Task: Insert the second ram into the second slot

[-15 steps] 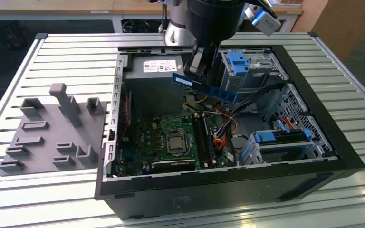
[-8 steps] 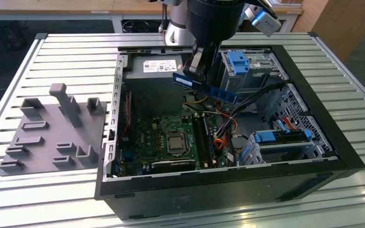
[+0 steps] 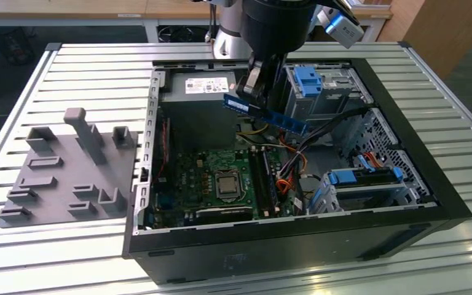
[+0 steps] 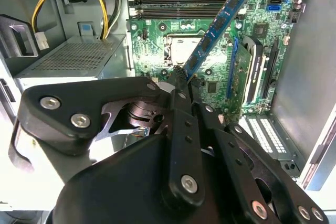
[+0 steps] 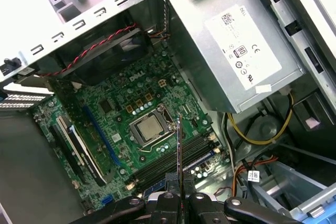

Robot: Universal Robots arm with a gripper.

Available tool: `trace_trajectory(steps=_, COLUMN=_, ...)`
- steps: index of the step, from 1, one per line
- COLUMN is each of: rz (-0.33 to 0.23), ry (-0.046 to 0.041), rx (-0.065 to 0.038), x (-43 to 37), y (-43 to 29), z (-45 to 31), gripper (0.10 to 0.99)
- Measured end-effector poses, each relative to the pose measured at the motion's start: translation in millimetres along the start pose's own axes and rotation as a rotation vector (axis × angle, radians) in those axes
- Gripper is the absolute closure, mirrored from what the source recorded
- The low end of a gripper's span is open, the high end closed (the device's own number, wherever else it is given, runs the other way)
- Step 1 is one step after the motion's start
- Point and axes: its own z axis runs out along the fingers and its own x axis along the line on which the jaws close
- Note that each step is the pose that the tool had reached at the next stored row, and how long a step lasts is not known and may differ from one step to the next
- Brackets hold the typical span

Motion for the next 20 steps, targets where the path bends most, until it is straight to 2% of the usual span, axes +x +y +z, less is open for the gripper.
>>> trace_trajectory(steps=10, rz=0.041, ry=0.0023, rx=0.003, x=0.0, y=0.0, z=0.0, gripper=0.949)
trace_trajectory(steps=20, rz=0.166, ry=0.0026, rx=0.007, x=0.0, y=0.0, z=0.1, gripper=0.949)
